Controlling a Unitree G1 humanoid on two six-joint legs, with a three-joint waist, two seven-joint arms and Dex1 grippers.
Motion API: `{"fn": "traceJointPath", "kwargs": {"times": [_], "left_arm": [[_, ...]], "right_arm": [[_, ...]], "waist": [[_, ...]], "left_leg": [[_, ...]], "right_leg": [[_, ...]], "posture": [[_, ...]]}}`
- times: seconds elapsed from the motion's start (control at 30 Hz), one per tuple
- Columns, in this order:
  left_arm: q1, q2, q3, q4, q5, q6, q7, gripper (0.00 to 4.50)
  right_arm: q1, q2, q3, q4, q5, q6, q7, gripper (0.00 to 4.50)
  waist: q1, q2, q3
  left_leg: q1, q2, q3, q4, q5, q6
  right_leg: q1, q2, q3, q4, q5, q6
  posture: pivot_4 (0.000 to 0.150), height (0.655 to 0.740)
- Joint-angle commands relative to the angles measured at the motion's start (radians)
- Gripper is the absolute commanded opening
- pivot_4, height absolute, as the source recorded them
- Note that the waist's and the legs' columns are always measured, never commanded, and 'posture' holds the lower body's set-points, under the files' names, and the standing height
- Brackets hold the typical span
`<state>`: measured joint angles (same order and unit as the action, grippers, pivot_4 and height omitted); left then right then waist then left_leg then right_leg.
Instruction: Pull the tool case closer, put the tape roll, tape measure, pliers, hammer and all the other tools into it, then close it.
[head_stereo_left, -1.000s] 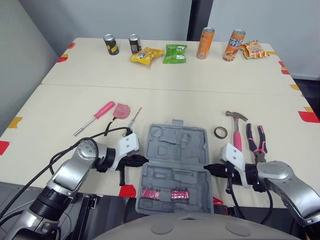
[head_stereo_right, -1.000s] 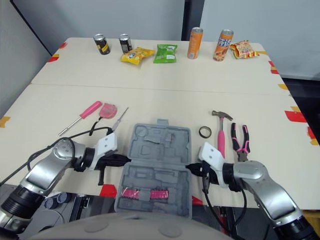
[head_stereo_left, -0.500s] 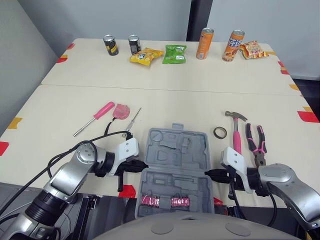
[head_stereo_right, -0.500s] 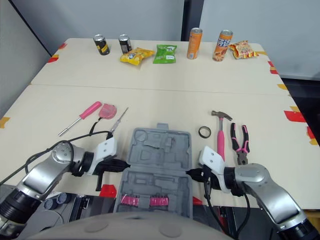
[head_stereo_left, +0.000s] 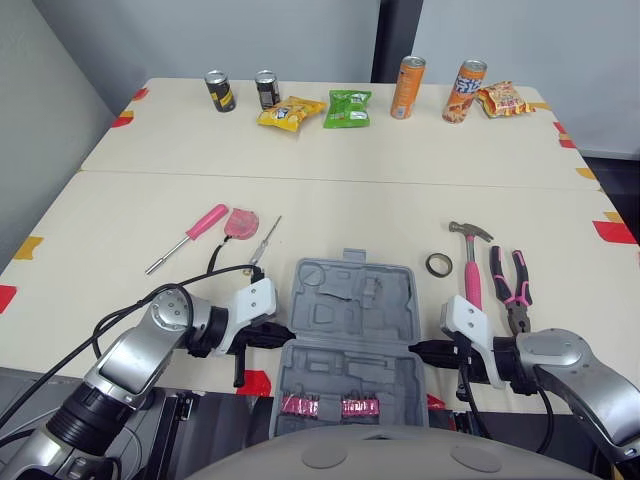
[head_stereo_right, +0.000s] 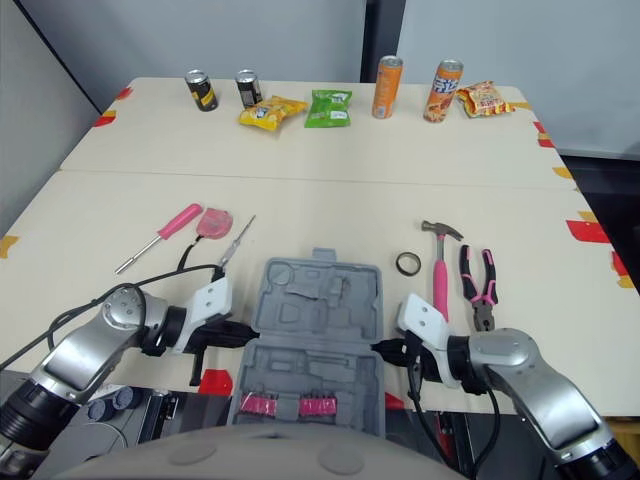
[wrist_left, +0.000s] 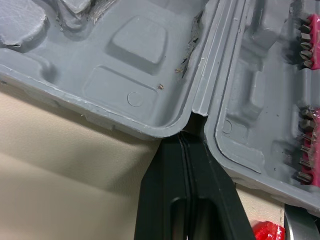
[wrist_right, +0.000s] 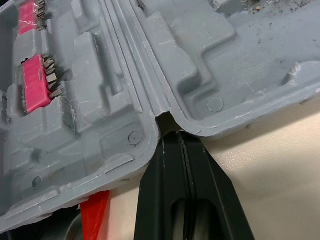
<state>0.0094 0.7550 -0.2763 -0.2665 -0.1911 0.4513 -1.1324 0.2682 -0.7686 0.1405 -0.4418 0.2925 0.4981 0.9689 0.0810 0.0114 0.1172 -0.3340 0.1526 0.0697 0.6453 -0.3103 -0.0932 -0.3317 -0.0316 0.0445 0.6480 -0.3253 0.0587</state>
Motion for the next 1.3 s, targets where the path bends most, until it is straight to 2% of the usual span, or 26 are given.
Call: {"fn": "traceJointPath", "kwargs": {"times": [0.03, 1.3], "left_arm": [[0.006, -0.006, -0.029, 0.039, 0.023, -0.010, 0.019, 0.01], [-0.015, -0.018, 0.001, 0.093, 0.025, -0.057, 0.047, 0.01]], "right_arm": [[-0.016, 0.012, 0.009, -0.029, 0.014, -0.024, 0.001, 0.03], [-0.024, -0.004, -0.011, 0.019, 0.005, -0.063, 0.012, 0.03]], "waist": [[0.000, 0.000, -0.001], [0.001, 0.002, -0.003]], "left_leg": [[0.000, 0.000, 0.000, 0.000, 0.000, 0.000], [0.000, 0.000, 0.000, 0.000, 0.000, 0.000]], "right_leg": [[0.000, 0.000, 0.000, 0.000, 0.000, 0.000], [0.000, -0.001, 0.000, 0.000, 0.000, 0.000]], "posture": [[0.150, 0.7400], [0.150, 0.7400]]}}
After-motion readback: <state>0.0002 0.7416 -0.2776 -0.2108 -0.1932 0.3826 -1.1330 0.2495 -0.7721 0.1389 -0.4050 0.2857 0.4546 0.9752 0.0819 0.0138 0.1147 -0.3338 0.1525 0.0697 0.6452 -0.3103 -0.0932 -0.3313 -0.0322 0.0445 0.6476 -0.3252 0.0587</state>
